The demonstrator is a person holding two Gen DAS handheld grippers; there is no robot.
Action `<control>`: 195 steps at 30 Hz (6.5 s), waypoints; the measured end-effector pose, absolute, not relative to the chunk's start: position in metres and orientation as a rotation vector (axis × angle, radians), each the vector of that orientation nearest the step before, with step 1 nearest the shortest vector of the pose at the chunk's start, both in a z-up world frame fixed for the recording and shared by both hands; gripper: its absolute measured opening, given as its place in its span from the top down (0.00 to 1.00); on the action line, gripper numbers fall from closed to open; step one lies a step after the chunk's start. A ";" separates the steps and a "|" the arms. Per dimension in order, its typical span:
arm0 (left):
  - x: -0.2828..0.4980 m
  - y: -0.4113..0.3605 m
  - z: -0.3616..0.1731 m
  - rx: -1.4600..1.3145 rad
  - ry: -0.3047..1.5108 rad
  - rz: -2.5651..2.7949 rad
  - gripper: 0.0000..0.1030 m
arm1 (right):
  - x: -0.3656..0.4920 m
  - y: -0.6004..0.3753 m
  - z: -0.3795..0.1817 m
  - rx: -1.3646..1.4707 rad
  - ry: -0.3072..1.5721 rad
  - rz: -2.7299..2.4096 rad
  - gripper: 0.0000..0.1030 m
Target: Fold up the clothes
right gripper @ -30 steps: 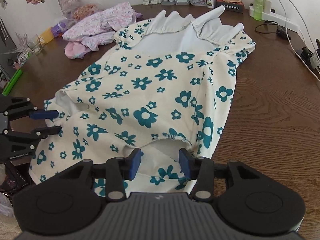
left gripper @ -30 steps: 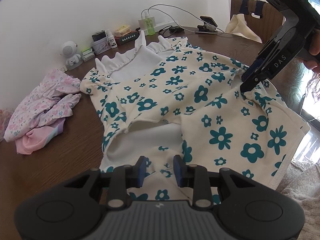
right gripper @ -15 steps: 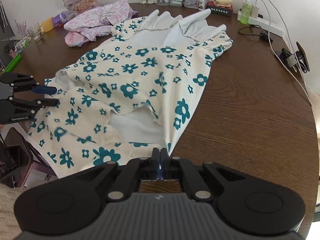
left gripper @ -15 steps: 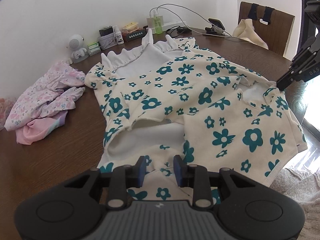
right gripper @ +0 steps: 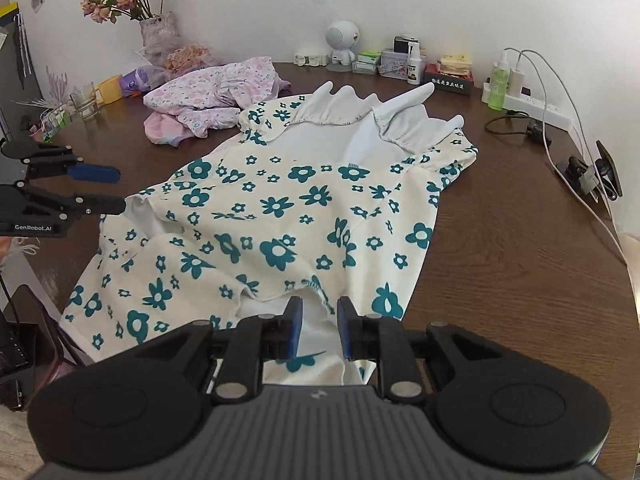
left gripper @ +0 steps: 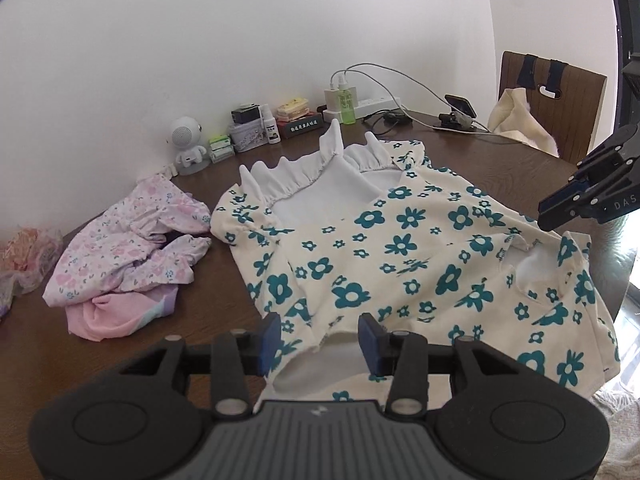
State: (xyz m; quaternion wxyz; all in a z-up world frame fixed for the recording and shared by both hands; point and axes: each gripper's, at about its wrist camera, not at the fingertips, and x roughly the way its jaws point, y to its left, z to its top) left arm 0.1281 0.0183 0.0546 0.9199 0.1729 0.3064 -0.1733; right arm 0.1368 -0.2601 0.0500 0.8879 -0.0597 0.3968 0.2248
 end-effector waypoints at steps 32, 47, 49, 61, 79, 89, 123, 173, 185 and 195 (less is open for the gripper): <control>0.310 0.045 0.018 0.252 0.847 -0.399 0.61 | 0.318 -0.272 0.004 -0.122 0.868 0.360 0.75; 0.353 0.047 0.020 0.273 0.781 -0.272 0.89 | 0.325 -0.267 0.002 -0.119 0.849 0.357 0.65; 0.350 0.049 0.023 0.272 0.770 -0.256 0.89 | 0.324 -0.271 0.002 -0.098 0.857 0.351 0.65; 0.265 0.040 0.036 0.350 0.763 -0.368 0.74 | 0.212 -0.244 0.047 -0.090 0.830 0.557 0.50; 0.114 0.071 0.027 0.169 0.730 -0.243 0.50 | 0.108 -0.246 0.034 -0.104 0.919 0.502 0.33; 0.109 0.058 0.016 0.215 0.739 -0.259 0.55 | 0.101 -0.225 0.019 -0.135 0.966 0.446 0.25; 0.427 0.039 0.029 0.458 0.916 -0.363 0.95 | 0.112 -0.210 0.023 -0.056 1.167 0.265 0.86; 0.409 0.158 0.011 0.472 0.842 0.190 0.79 | 0.224 -0.356 0.015 -0.145 1.041 0.160 0.62; 0.322 0.108 0.054 0.408 0.820 -0.241 0.22 | 0.198 -0.356 0.026 -0.065 1.008 0.105 0.54; 0.300 0.065 0.024 0.443 0.916 -0.315 0.39 | 0.159 -0.353 0.013 -0.003 0.989 0.128 0.52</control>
